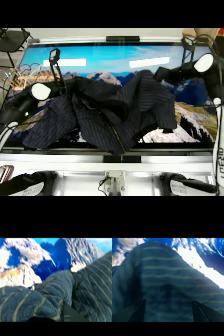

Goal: Fold the shirts.

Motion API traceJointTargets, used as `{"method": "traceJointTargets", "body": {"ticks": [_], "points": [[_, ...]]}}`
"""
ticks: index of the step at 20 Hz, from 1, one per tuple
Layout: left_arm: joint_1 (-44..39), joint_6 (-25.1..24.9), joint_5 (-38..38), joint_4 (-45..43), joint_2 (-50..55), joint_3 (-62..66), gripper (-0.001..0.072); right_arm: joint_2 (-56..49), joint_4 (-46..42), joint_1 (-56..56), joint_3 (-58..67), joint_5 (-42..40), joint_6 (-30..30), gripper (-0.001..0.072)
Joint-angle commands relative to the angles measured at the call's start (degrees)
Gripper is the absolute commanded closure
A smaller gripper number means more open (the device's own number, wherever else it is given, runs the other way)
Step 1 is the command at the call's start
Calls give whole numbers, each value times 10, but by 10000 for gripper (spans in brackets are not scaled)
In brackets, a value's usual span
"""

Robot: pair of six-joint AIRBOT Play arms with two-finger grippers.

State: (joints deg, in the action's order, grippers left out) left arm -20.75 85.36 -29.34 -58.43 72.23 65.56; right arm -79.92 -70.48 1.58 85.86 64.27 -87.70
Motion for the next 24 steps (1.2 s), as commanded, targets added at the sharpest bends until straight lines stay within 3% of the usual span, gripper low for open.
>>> {"method": "traceJointTargets", "body": {"ticks": [1,4,9,14,19,20,22,23,24], "points": [[11,-1,53,-1,9,-2,644,41,-16,62,9,90,-24,39],[24,-1,52,-1,9,-2,644,50,-127,201,4,147,-106,17],[28,-1,47,-1,9,-2,644,7,-175,351,-9,148,-205,17],[28,-1,47,-1,9,-2,644,-26,-249,405,-9,233,-236,16],[28,-3,22,-1,9,-2,644,-54,-345,407,-9,224,-302,24],[28,-13,10,-1,9,-2,644,-64,-358,407,-9,211,-311,100],[31,-43,-23,-1,9,-2,644,-73,-369,407,-9,177,-310,555],[37,-61,-42,-2,9,-2,641,-69,-387,407,-6,171,-309,618],[45,-75,-62,-2,8,-2,592,-59,-412,407,-2,167,-299,619]]}}
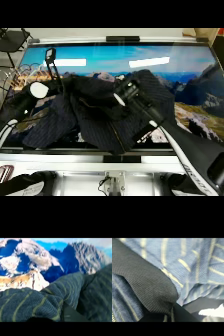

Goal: Fold the shirts.

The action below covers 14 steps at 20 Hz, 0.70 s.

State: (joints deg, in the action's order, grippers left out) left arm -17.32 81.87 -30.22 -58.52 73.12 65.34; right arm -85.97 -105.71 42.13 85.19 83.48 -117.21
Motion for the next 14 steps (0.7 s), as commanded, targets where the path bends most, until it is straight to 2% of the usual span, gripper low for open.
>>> {"method": "traceJointTargets", "body": {"ticks": [1,2,3,6,8,11,13,14], "points": [[26,-47,-78,0,-3,3,361,15,-86,2,14,-28,24,619],[43,-47,-114,0,-4,12,136,31,-104,2,27,-34,56,620],[64,-48,-167,-1,-4,32,10,47,-107,0,45,-44,93,620],[118,-101,-328,0,-4,114,13,80,-69,-23,105,-42,157,620],[135,-137,-392,-1,-7,170,12,88,-16,-46,141,-29,189,620],[130,-154,-388,-3,-9,236,12,86,87,-78,156,-4,224,620],[118,-157,-363,-2,-8,266,13,84,97,-81,156,28,233,620],[110,-174,-354,-3,-5,273,14,85,96,-81,156,34,239,620]]}}
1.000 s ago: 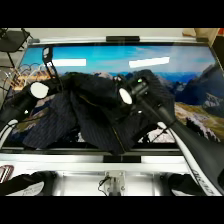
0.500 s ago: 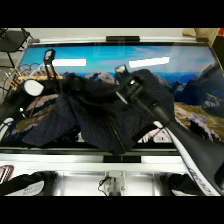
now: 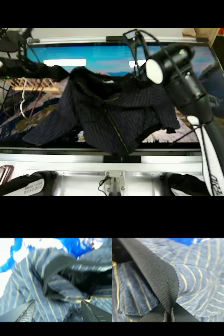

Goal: Fold the shirts.

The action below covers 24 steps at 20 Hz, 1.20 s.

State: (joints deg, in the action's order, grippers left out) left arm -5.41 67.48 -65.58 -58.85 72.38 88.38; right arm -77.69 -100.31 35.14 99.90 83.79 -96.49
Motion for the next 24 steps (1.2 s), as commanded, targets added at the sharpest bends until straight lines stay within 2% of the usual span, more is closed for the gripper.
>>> {"method": "traceJointTargets", "body": {"ticks": [1,8,13,14,15,16,20,22,24], "points": [[-16,-40,2,-4,8,45,15,5,42,-11,9,34,38,619],[-36,-40,20,-27,113,45,18,18,43,-12,9,36,42,619],[-61,-47,7,-9,171,45,57,18,31,-12,9,5,38,619],[-66,-47,10,-4,177,45,256,16,25,-12,9,-13,35,619],[-69,-47,13,7,178,45,568,12,18,-12,9,-33,33,619],[-71,-47,19,19,177,48,644,6,5,-12,9,-52,22,619],[-69,-3,19,25,165,181,646,-8,-97,-31,11,-193,-52,619],[-69,52,20,25,161,306,645,-7,-100,-68,41,-265,-109,619],[-75,82,48,25,139,377,645,-6,-97,-96,100,-299,-109,619]]}}
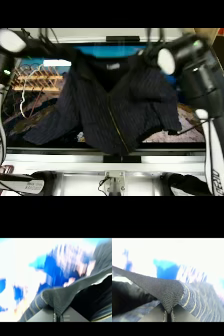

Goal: Fold the shirts.

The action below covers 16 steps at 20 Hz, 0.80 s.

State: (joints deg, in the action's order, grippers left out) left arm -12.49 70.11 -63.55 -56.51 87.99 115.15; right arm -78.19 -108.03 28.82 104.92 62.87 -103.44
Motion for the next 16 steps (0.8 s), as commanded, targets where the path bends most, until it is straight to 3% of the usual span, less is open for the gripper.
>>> {"method": "traceJointTargets", "body": {"ticks": [1,4,8,10,12,16], "points": [[-7,56,52,2,-44,99,645,-1,-20,-40,82,-91,-18,619],[-27,70,71,1,-134,-16,646,26,-4,-43,129,-45,56,619],[-84,151,-3,-85,-156,-144,647,37,141,-43,92,225,92,619],[-121,195,-14,-151,-157,-221,647,37,214,-40,16,304,93,619],[-143,231,-14,-194,-156,-291,646,38,209,-25,-73,303,97,619],[-134,236,-6,-196,-156,-354,644,38,209,-19,-153,216,99,620]]}}
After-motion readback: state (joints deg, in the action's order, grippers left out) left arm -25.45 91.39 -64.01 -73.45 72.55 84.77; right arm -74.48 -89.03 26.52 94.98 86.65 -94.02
